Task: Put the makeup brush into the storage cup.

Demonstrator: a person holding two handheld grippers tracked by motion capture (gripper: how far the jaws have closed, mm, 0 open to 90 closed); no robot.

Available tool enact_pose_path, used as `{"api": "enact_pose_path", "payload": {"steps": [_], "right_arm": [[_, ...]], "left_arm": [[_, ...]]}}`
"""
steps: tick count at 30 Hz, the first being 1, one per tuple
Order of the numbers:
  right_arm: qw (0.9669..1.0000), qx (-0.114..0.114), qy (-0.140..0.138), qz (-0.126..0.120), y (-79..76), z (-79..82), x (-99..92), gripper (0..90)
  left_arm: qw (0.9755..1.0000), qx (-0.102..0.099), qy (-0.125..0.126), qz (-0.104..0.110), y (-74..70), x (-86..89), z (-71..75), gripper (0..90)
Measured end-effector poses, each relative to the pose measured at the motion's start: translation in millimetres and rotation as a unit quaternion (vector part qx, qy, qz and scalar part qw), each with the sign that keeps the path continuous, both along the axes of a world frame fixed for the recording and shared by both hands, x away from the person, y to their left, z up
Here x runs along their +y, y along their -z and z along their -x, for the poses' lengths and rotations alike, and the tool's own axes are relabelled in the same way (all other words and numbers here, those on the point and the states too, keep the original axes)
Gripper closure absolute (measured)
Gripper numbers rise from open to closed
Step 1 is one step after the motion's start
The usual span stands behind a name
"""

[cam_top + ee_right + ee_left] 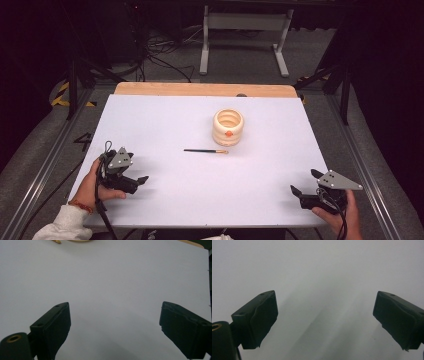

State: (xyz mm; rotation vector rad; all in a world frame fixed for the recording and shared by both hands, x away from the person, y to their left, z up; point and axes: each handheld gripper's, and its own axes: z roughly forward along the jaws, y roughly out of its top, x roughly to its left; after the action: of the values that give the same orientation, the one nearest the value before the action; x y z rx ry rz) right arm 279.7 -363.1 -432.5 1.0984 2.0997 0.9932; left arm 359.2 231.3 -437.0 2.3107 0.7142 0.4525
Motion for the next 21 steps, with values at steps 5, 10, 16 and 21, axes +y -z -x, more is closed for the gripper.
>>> {"api": "enact_pose_path", "payload": {"steps": [5,10,16,21], "right_arm": [[1.0,0.0,-0.002,0.004,-0.7,0.5,1.9,10.8],[0.9999,0.0,-0.007,0.009,-1.3,-2.0,5.8,10.8],[0.9999,0.002,-0.011,0.011,-0.4,-2.3,7.0,10.8],[0.9999,0.005,-0.012,0.009,-0.4,-2.9,6.7,10.8]], "left_arm": [[0.9999,0.001,0.015,-0.002,-6.6,-6.0,-2.4,7.6],[0.9997,0.0,0.025,-0.007,-11.0,-14.6,-10.1,8.3],[0.9988,0.006,0.044,-0.02,-16.8,-28.9,-25.9,8.9],[0.996,0.016,0.082,-0.033,-22.0,-53.3,-43.5,9.9]]}}
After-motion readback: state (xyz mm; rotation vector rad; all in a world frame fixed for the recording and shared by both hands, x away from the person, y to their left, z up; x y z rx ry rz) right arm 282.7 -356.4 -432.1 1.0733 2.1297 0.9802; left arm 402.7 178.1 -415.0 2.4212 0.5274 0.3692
